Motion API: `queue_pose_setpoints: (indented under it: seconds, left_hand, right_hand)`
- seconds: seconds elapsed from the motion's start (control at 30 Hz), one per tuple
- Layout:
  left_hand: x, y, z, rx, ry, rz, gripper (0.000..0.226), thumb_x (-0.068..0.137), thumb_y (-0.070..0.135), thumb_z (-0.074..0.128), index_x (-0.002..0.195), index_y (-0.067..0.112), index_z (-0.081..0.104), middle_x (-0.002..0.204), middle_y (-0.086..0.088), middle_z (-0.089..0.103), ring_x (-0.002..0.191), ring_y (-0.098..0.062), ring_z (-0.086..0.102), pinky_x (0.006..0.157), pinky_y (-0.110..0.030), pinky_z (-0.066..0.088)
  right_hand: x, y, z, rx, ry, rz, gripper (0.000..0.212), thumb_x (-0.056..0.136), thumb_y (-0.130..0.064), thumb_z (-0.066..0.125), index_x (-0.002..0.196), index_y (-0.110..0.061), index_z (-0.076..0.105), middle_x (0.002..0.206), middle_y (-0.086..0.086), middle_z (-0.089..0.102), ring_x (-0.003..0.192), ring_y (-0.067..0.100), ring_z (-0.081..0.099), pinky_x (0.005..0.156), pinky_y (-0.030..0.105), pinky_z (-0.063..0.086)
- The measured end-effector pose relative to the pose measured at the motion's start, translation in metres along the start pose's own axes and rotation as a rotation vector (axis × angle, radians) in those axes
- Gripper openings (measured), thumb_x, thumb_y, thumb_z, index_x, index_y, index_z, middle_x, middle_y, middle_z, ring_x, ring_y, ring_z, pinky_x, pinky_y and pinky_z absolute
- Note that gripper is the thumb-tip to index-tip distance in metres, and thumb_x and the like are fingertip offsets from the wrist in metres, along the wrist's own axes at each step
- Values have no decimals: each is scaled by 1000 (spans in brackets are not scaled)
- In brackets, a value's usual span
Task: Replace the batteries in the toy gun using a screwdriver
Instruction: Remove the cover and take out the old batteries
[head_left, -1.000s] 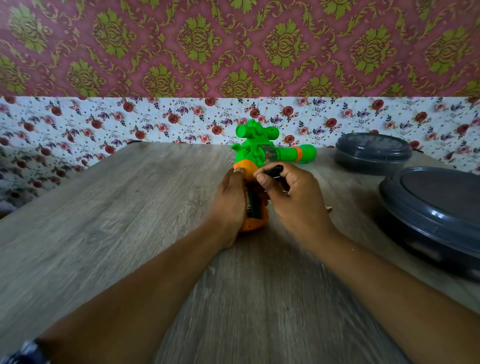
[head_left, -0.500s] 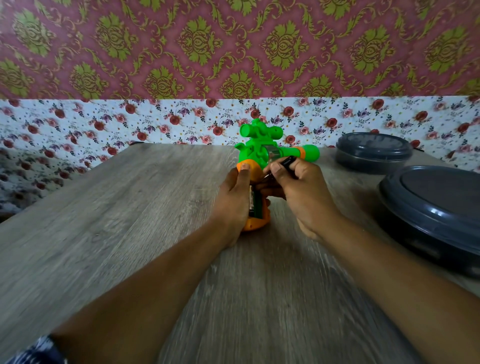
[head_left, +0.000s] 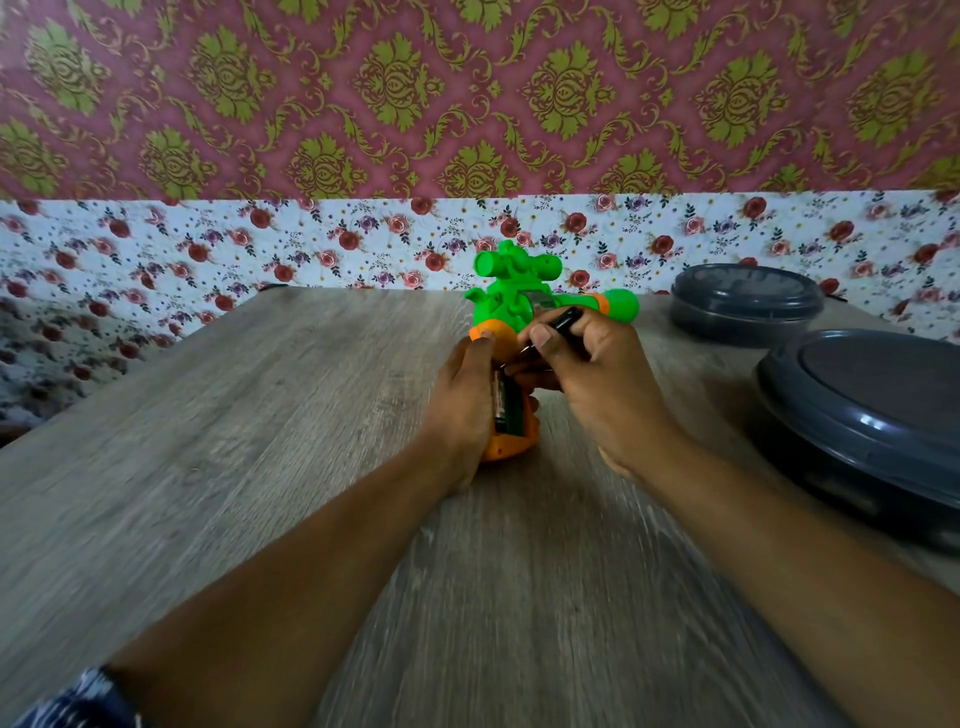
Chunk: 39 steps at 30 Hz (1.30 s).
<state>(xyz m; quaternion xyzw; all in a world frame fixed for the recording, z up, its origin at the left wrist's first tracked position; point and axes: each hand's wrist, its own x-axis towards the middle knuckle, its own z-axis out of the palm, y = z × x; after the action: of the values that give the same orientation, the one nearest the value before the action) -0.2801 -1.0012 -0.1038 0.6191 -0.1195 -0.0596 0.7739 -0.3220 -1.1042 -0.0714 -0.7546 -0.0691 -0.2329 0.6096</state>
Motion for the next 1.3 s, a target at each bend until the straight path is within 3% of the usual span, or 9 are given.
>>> queue_pose_setpoints:
  seconds: [0.1,0.33,0.6,0.77,0.93,1.0,1.1,1.2,1.3]
  left_hand:
    - [2,-1,-1,-21,-15,-3,27,95,40,37,83,22,54,64,1,58,52,-16,57,56,-28,44]
    - [-5,5,3,46,-32,56,34,98,38,37,104,11,55,73,-5,59,55,-14,58,56,-29,50]
    - [-7,9,4,41,-4,21,20,96,27,46,104,12,55,74,-8,60,56,-18,60,55,-29,50]
    - [-7,9,4,23,8,6,20,94,18,48,111,9,52,72,-9,59,55,-19,59,53,-29,50]
    - [-7,10,4,14,2,-10,8,96,16,46,98,16,53,72,-9,58,56,-19,59,55,-30,51]
    - [-7,10,4,16,4,-14,8,96,15,46,94,17,53,73,-9,58,55,-18,59,54,-29,50]
    - [-7,10,4,29,10,1,6,94,13,49,97,11,54,71,-9,59,52,-16,60,49,-25,50]
    - [-5,7,3,74,27,30,14,91,12,50,103,9,56,76,-8,60,60,-18,59,52,-26,50]
    - [-4,6,1,81,25,45,12,90,10,49,98,7,56,74,-8,57,63,-20,56,53,-28,49]
  right_hand:
    - [-3,-1,4,-48,-29,-34,11,89,-6,54,84,-8,63,83,11,68,81,23,69,81,46,56]
    - [7,-4,-1,-78,1,2,24,93,-13,50,72,-21,59,78,12,67,77,30,68,81,50,55]
    - [10,-11,-14,25,-71,80,25,96,-11,43,75,-12,55,65,5,61,52,13,63,55,23,56]
    - [8,-9,-11,5,-57,69,24,95,-12,45,74,-15,55,67,5,61,64,24,65,67,35,59]
    - [11,-18,-23,91,60,83,23,97,-11,40,78,-9,53,72,9,61,66,21,63,62,28,53]
    - [11,-23,-29,109,-20,140,23,95,-3,36,79,-10,50,73,7,58,56,15,60,51,24,45]
    - [5,-20,-27,-159,-203,247,22,90,4,42,86,-13,56,73,4,54,43,5,45,36,13,33]
    - [-2,-13,-16,-232,-337,253,18,85,2,57,98,-8,62,69,2,53,34,-2,40,35,10,29]
    - [-7,-11,-12,-147,-299,218,19,82,-3,64,100,3,63,63,-2,52,32,-7,42,36,7,31]
